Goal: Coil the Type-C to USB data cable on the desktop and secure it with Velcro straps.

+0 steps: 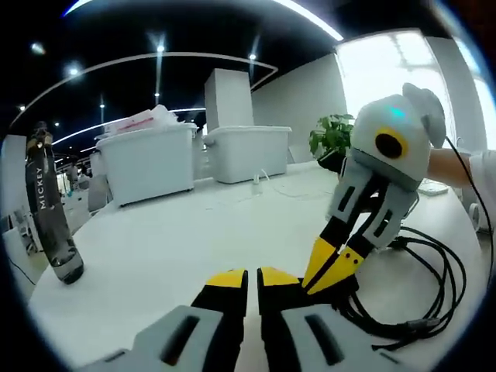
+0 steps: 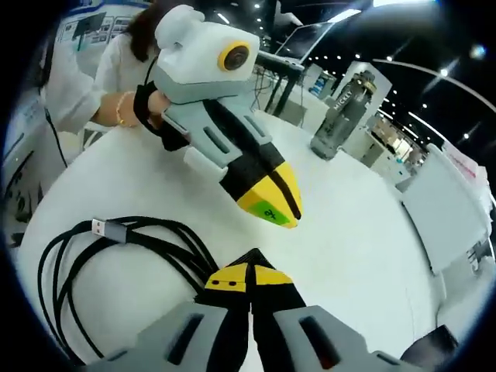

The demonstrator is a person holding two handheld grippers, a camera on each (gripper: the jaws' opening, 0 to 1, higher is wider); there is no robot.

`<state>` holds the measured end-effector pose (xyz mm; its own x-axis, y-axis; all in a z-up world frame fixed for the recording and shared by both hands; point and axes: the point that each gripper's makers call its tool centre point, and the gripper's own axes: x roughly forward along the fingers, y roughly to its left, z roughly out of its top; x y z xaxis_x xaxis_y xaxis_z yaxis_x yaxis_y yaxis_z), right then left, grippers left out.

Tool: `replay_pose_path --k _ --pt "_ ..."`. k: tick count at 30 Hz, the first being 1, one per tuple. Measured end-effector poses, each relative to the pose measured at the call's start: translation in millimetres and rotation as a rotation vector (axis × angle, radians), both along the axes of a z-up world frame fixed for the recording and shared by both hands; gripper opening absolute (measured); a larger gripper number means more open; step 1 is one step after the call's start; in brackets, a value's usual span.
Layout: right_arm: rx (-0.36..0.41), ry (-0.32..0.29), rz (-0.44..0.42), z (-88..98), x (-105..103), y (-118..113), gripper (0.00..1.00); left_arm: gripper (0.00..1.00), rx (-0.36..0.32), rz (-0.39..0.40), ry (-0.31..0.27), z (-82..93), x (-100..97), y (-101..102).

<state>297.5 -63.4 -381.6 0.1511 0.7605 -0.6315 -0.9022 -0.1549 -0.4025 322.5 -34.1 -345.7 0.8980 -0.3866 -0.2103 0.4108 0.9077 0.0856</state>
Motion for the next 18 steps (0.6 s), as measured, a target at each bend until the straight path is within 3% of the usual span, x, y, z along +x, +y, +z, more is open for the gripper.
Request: replay_pose_path --k 3,4,6,8,11,13,18 --pt "0.011 -0.031 0.0 3.2 2 1 0.0 0.06 -0.01 0.011 -0.005 1.0 -0.3 5" --pt "0.085 -0.042 -0.049 12.9 11 -2 0.01 0.06 -0.018 0.016 -0.007 2.1 -0.1 7" --pt "0.222 0.06 -0.085 27.9 13 -8 0.01 0.06 -0.03 0.024 -0.013 4.7 0.3 10" --pt "0.284 0.165 -0.053 34.4 2 -20 0.02 0.06 -0.037 0.03 -0.022 6.7 0.4 10" --pt "0.236 0.193 0.002 26.9 -13 -34 0.19 0.06 -0.032 0.029 -0.028 7.7 0.2 9" --pt "0.222 0.198 0.019 22.4 -17 -37 0.15 0.06 -0.049 0.019 -0.021 7.2 -0.8 6" --pt "0.15 0.208 0.083 10.7 -29 -34 0.14 0.06 -0.013 0.043 -0.031 5.5 0.6 12"
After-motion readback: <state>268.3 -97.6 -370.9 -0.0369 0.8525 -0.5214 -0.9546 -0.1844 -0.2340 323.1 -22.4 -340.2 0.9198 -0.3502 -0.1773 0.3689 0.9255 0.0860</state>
